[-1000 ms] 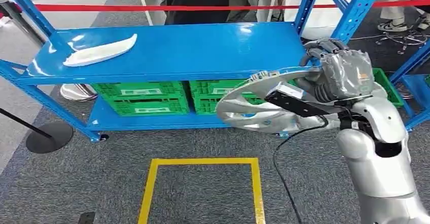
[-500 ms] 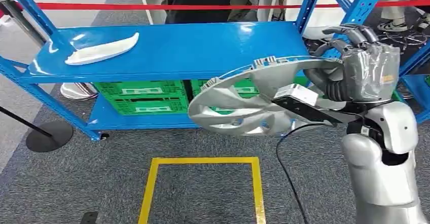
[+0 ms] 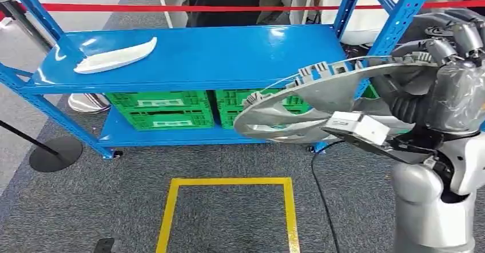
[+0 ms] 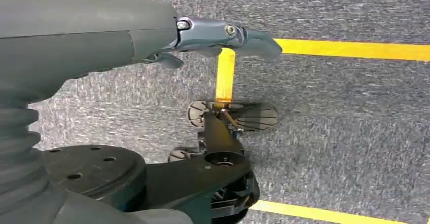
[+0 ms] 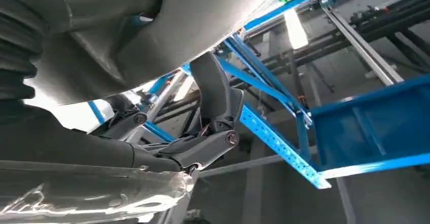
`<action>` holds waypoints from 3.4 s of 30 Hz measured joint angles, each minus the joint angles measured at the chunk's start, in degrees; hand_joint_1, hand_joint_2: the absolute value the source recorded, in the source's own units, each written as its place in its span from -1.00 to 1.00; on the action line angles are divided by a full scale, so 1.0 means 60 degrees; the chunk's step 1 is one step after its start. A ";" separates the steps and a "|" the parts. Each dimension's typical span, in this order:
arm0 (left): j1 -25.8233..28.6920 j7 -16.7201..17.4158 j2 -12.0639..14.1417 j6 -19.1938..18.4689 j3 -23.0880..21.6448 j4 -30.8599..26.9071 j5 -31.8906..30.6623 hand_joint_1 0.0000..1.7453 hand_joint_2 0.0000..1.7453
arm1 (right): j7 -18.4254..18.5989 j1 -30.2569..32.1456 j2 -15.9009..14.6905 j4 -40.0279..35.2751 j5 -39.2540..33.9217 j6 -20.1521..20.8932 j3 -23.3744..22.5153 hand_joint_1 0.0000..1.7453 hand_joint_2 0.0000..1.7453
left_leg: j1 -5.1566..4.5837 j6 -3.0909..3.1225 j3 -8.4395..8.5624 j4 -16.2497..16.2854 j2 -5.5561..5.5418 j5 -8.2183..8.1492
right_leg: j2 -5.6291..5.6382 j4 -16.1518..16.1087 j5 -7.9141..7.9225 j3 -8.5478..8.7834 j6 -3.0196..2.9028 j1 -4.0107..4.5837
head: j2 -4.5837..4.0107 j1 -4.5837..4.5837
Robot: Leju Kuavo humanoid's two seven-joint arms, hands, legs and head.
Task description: Take the parts from the cabinet and place them on the table.
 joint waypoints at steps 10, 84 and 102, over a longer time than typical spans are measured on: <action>0.0000 0.0000 0.0000 -0.0040 -0.0011 0.0000 0.0029 -1.00 1.00 | -0.0033 0.0000 0.0055 -0.0054 0.0044 -0.0069 -0.0029 1.00 1.00 | -0.0002 0.0007 -0.0002 0.0000 0.0000 0.0008 | 0.0000 0.0000 0.0009 0.0000 0.0008 -0.0001 | 0.0000 0.0000; -0.0009 0.0113 -0.0055 -0.0102 -0.0004 0.0000 0.0073 -1.00 1.00 | -0.1377 0.0437 0.0874 -0.1486 -0.2095 -0.1672 -0.0393 1.00 1.00 | -0.0014 0.0004 0.0226 0.0020 0.0058 -0.0105 | -0.0003 0.0020 -0.0267 0.0309 -0.0084 0.0035 | 0.0000 -0.0066; -0.0011 0.0113 -0.0055 -0.0066 0.0004 0.0000 0.0098 -1.00 1.00 | -0.1490 0.0432 0.1082 -0.1563 -0.2171 -0.1675 -0.0393 1.00 1.00 | -0.0046 -0.0018 0.0067 0.0039 0.0055 -0.0070 | -0.0011 0.0003 -0.0185 0.0176 0.0022 -0.0015 | 0.0000 -0.0066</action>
